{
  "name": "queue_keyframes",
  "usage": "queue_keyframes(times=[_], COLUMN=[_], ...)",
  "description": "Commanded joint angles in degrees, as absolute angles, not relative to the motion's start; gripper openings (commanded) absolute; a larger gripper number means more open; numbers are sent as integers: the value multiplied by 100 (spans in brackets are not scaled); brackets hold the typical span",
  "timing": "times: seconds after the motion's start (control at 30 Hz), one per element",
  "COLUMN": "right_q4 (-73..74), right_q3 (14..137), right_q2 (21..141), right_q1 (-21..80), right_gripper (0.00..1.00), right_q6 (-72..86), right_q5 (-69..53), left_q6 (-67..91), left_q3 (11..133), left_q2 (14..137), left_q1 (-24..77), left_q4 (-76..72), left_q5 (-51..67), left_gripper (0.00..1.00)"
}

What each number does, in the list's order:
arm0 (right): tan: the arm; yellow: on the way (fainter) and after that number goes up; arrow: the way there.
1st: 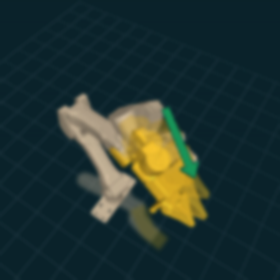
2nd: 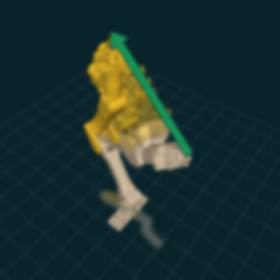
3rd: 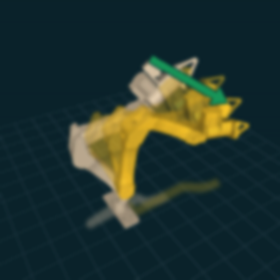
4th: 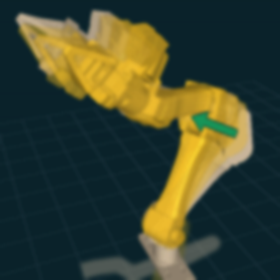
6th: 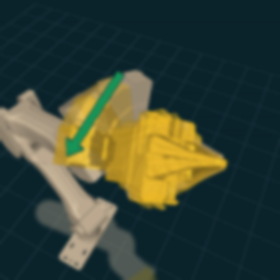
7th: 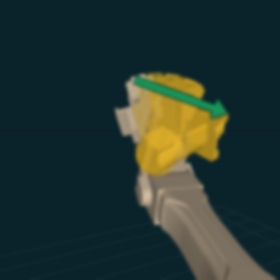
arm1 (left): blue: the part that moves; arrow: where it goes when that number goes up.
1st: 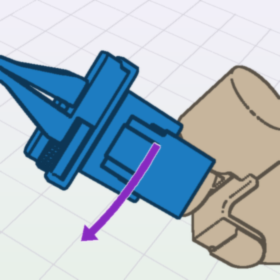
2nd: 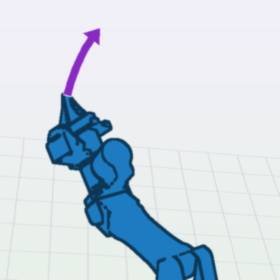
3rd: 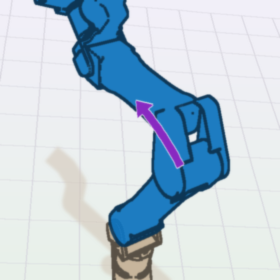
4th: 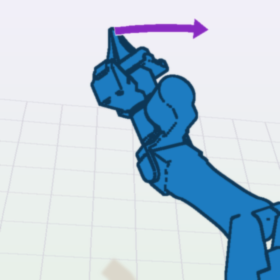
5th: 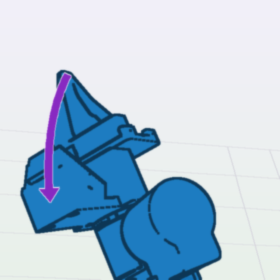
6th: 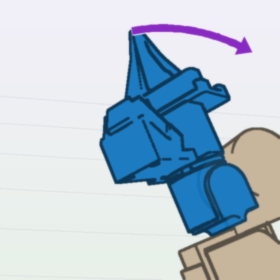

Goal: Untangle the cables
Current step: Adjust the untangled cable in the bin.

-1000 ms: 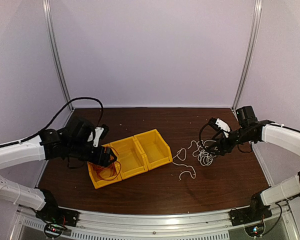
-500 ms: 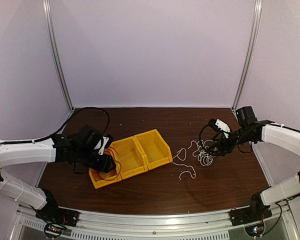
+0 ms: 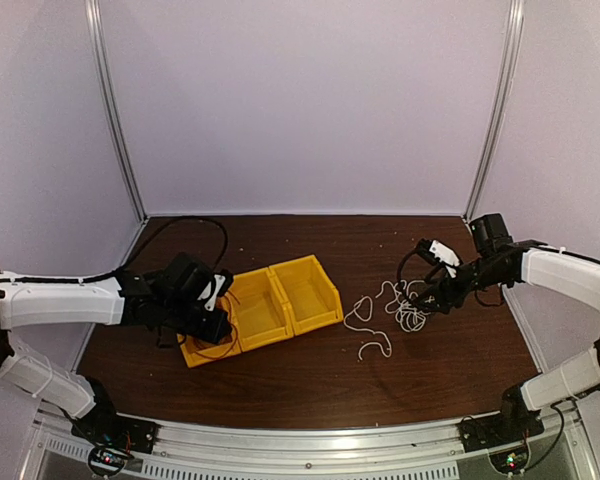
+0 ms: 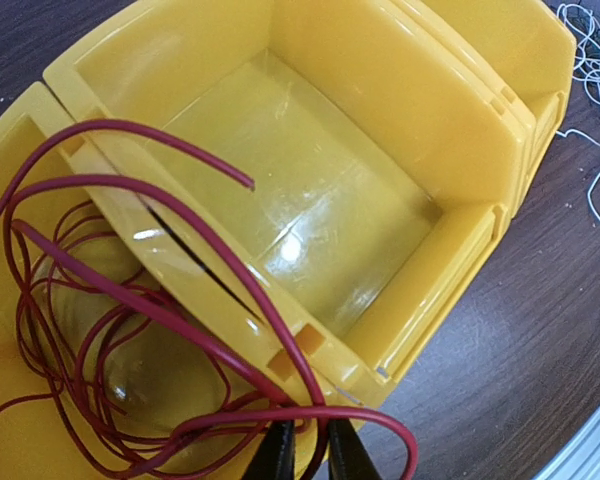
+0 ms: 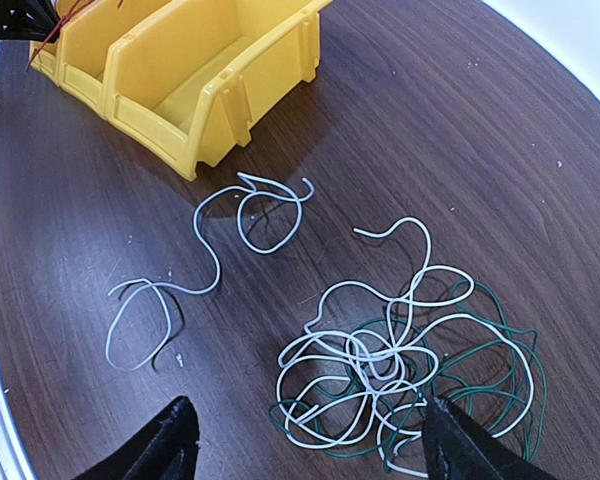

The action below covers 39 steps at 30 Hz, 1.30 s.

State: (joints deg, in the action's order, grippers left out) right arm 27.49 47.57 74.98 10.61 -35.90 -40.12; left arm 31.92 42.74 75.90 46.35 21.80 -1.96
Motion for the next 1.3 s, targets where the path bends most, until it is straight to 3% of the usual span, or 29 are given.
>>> queue_keyframes(times=[0.0,0.1,0.53,0.93,1.27], right_q4=[2805,2843,2823,2833,2827], right_q3=[4770,4782,4773,4755,4737], right_q2=[7556,7585,7559,7550,7573], right_q1=[1097,1097,1094,1099,1099], right_gripper=[78,78,78,78,78], right_q6=[-3647,-3650,-3639,-3639,-3639], right_q5=[-3920,-3931,-3905,-3877,-3815], left_q6=[3116,3154,2901,2441,2466], left_q3=[4245,4219,4155,4341,4173], left_q2=[7541,7375,6690,8244,8655], left_q1=[4623,4623,4023,3762,3768], left_q4=[1943,2004,2464,1316,1206], left_q5=[-357,-407,-1309,-789,-502], left_gripper=[7,0,0,0,0])
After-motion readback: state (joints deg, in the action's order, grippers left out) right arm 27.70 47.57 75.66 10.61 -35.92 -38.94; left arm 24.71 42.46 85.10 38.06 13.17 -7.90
